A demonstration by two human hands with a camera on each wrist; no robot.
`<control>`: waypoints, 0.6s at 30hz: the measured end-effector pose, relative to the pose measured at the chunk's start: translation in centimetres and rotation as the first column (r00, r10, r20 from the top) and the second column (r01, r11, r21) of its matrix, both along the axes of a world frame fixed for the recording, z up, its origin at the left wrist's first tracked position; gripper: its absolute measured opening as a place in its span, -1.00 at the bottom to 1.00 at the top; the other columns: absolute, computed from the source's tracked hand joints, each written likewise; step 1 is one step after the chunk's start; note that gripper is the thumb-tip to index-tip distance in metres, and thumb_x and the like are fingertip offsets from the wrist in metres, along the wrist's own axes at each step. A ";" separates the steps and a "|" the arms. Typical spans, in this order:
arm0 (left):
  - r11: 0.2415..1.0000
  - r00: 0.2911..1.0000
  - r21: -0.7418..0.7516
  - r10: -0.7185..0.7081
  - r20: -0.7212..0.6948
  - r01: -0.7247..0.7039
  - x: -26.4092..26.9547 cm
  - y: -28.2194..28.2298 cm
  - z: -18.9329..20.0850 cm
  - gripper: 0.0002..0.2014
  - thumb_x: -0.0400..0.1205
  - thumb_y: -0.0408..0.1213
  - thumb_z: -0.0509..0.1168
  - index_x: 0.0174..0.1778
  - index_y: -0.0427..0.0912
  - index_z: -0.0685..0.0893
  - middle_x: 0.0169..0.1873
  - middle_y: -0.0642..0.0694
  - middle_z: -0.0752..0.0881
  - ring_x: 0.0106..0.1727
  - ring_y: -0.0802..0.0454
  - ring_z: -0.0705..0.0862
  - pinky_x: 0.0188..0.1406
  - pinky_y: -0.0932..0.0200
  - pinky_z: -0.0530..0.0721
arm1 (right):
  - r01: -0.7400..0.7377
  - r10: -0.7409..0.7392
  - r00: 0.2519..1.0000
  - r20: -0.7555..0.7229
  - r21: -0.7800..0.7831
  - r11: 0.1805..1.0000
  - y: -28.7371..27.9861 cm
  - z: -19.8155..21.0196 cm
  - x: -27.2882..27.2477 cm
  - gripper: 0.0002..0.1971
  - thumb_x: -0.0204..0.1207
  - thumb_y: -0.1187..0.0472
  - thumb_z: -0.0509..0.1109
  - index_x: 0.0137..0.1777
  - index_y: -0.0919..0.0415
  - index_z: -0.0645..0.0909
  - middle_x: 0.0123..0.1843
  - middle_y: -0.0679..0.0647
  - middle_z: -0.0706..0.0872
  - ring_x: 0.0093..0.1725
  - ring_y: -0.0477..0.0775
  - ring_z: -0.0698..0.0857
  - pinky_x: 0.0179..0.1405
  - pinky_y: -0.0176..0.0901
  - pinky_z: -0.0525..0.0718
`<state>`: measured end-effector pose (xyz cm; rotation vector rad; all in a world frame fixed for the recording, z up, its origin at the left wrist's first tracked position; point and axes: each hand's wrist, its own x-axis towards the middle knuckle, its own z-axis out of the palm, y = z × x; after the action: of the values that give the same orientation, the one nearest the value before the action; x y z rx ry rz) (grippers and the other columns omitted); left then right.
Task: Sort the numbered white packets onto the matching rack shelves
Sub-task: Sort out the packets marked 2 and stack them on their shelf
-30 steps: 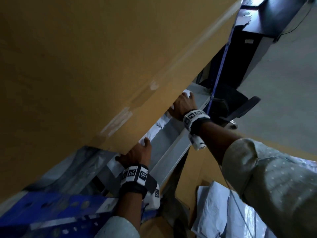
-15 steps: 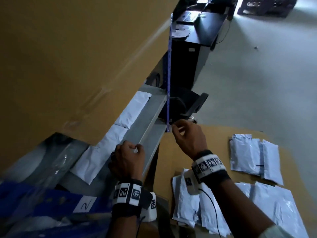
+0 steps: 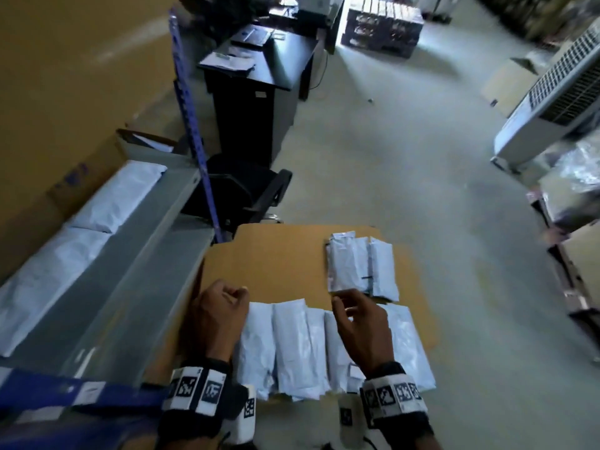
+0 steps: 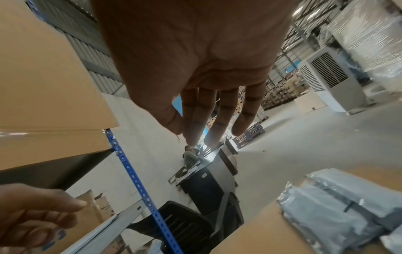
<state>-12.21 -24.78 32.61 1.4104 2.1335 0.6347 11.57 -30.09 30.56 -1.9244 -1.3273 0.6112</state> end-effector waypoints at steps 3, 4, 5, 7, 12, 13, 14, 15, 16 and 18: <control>0.998 0.992 0.000 -0.056 0.112 0.057 4.6 -1.5 -1.3 -0.78 0.44 0.22 0.31 -0.26 0.18 0.64 -0.30 0.01 0.75 -0.19 -0.18 0.72 -0.17 0.09 0.68 | 0.013 -0.013 1.000 -0.002 0.013 1.000 -3.1 -0.4 4.0 -0.95 0.63 -0.03 0.44 -0.07 -0.18 0.70 -0.24 -0.27 0.79 -0.23 -0.30 0.75 -0.22 -0.02 0.76; 0.997 0.991 -0.023 -0.065 0.118 0.068 6.1 -2.4 -1.4 -0.78 0.44 0.24 0.30 -0.26 0.19 0.63 -0.32 0.08 0.73 -0.21 -0.15 0.69 -0.15 0.08 0.69 | 0.014 -0.014 1.000 0.000 0.006 1.000 -4.2 -0.4 5.3 -0.94 0.63 -0.04 0.44 -0.08 -0.18 0.69 -0.25 -0.26 0.79 -0.23 -0.29 0.75 -0.22 0.01 0.77; 0.995 0.992 -0.053 -0.074 0.100 0.079 7.6 -3.4 -1.2 -0.77 0.48 0.21 0.32 -0.24 0.15 0.65 -0.30 0.12 0.70 -0.21 -0.11 0.65 -0.15 0.11 0.64 | 0.015 -0.015 1.000 -0.002 0.002 1.000 -5.2 -0.5 6.6 -0.94 0.63 -0.05 0.44 -0.08 -0.18 0.69 -0.24 -0.26 0.79 -0.23 -0.28 0.75 -0.21 0.02 0.77; 0.994 0.994 -0.064 -0.089 0.065 0.093 10.6 -5.9 -0.6 -0.78 0.56 0.12 0.34 -0.22 0.06 0.67 -0.28 0.15 0.68 -0.20 -0.07 0.57 -0.16 0.12 0.55 | 0.018 -0.018 1.000 -0.016 -0.005 1.000 -7.5 -0.4 9.3 -0.94 0.63 -0.06 0.43 -0.08 -0.19 0.70 -0.20 -0.29 0.80 -0.23 -0.28 0.75 -0.21 0.02 0.78; 0.988 0.988 -0.092 -0.117 0.099 0.126 17.0 -11.2 -1.5 -0.78 0.57 0.15 0.36 -0.23 0.11 0.67 -0.25 0.20 0.72 -0.11 -0.04 0.70 -0.04 0.05 0.70 | 0.034 -0.036 0.999 -0.029 -0.053 0.998 -11.8 -0.4 16.0 -0.94 0.61 -0.09 0.42 -0.08 -0.21 0.70 -0.18 -0.32 0.79 -0.24 -0.31 0.75 -0.23 -0.05 0.77; 0.986 0.987 -0.097 -0.128 0.096 0.137 18.1 -11.9 -1.9 -0.77 0.56 0.17 0.36 -0.24 0.12 0.67 -0.24 0.20 0.73 -0.10 -0.04 0.72 -0.02 0.01 0.73 | 0.049 -0.052 0.998 -0.039 -0.058 0.997 -12.5 -0.4 17.3 -0.94 0.61 -0.08 0.42 -0.08 -0.21 0.70 -0.17 -0.33 0.79 -0.23 -0.31 0.75 -0.23 -0.08 0.76; 0.984 0.987 -0.099 -0.139 0.083 0.147 19.1 -12.5 -2.1 -0.77 0.55 0.19 0.36 -0.25 0.14 0.67 -0.24 0.19 0.74 -0.10 -0.05 0.72 -0.01 -0.01 0.74 | 0.068 -0.071 0.996 -0.053 -0.059 0.996 -13.2 -0.3 18.5 -0.94 0.60 -0.07 0.43 -0.09 -0.20 0.70 -0.17 -0.33 0.79 -0.23 -0.32 0.75 -0.24 -0.11 0.74; 0.982 0.986 -0.101 -0.151 0.068 0.158 20.2 -13.1 -2.1 -0.77 0.55 0.20 0.36 -0.25 0.15 0.67 -0.24 0.19 0.74 -0.11 -0.04 0.73 -0.02 -0.01 0.74 | 0.087 -0.091 0.994 -0.066 -0.060 0.994 -13.9 -0.4 19.7 -0.94 0.60 -0.05 0.43 -0.10 -0.20 0.71 -0.17 -0.33 0.79 -0.23 -0.32 0.74 -0.25 -0.14 0.73; 0.980 0.985 -0.106 -0.162 0.062 0.168 21.2 -13.6 -2.0 -0.77 0.55 0.20 0.35 -0.24 0.15 0.67 -0.24 0.20 0.74 -0.11 -0.04 0.72 -0.03 0.00 0.74 | 0.104 -0.109 0.991 -0.079 -0.064 0.992 -14.6 -0.5 20.7 -0.93 0.60 -0.04 0.44 -0.11 -0.19 0.71 -0.16 -0.34 0.79 -0.23 -0.32 0.74 -0.26 -0.16 0.72; 0.974 0.981 -0.120 -0.188 0.050 0.193 23.0 -14.0 -1.8 -0.77 0.56 0.21 0.34 -0.22 0.15 0.67 -0.24 0.20 0.74 -0.11 -0.03 0.72 -0.05 0.04 0.73 | 0.138 -0.147 0.983 -0.109 -0.086 0.987 -15.6 -1.0 22.3 -0.92 0.60 -0.02 0.44 -0.12 -0.19 0.71 -0.16 -0.35 0.79 -0.23 -0.32 0.74 -0.25 -0.17 0.72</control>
<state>10.83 -38.78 30.82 1.4985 1.9425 0.4441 33.91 -45.65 29.51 -1.9955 -1.0984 0.6991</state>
